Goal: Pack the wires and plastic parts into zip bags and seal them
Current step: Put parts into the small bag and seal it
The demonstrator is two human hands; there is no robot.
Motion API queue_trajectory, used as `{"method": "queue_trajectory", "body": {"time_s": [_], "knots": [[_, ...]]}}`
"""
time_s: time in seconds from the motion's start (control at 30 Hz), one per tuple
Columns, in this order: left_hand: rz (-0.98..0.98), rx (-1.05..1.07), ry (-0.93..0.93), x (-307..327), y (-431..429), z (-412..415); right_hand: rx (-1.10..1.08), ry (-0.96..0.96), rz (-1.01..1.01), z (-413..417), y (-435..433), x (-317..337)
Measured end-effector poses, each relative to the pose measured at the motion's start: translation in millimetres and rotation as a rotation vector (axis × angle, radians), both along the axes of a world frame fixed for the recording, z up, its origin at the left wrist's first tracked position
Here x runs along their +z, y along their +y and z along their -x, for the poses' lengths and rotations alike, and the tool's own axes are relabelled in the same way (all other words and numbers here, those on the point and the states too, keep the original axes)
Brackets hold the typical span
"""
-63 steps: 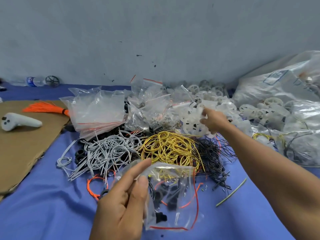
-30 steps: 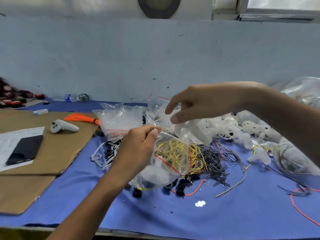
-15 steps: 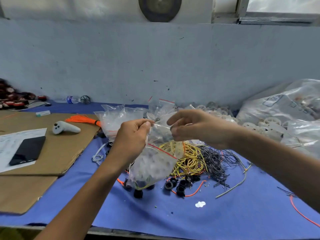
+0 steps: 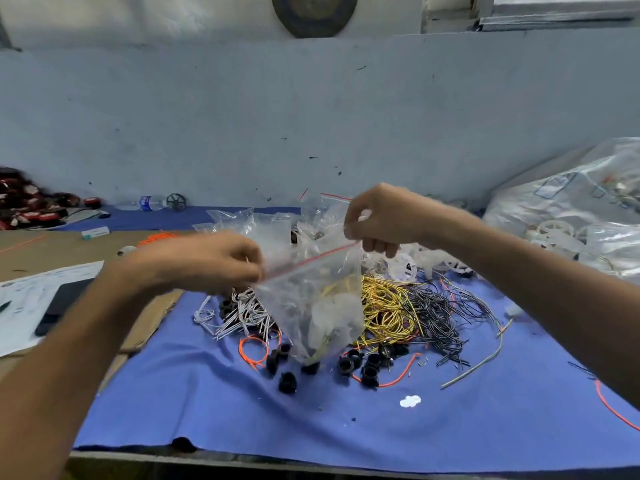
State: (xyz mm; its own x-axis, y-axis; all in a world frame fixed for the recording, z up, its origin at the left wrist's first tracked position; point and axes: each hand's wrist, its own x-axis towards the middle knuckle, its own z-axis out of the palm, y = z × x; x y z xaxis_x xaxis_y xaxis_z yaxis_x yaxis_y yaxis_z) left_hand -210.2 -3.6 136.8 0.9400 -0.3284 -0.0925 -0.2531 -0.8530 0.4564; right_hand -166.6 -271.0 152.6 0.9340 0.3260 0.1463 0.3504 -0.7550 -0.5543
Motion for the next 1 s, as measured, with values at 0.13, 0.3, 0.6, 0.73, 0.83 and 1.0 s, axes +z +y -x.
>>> {"method": "queue_trajectory", "body": {"time_s": [0.13, 0.3, 0.6, 0.73, 0.83, 1.0], "knots": [[0.382, 0.219, -0.099, 13, 12, -11, 0.030, 0.042, -0.115, -5, 4, 11], [0.674, 0.185, -0.056, -15, 14, -4, 0.003, 0.221, -0.237, -9, -2, 1], [0.839, 0.147, -0.124, -68, -1, 35, -0.068, 0.243, -0.460, -14, 4, -32], [0.874, 0.151, -0.308, -90, -14, 42, -0.059, 0.234, -0.471, -14, 10, -34], [0.943, 0.204, -0.427, -99, -10, 36, -0.059, 0.227, -0.483, -13, 11, -34], [0.944, 0.236, -0.524, -92, -6, 31, -0.056, 0.230, -0.451, -10, 8, -32]]}}
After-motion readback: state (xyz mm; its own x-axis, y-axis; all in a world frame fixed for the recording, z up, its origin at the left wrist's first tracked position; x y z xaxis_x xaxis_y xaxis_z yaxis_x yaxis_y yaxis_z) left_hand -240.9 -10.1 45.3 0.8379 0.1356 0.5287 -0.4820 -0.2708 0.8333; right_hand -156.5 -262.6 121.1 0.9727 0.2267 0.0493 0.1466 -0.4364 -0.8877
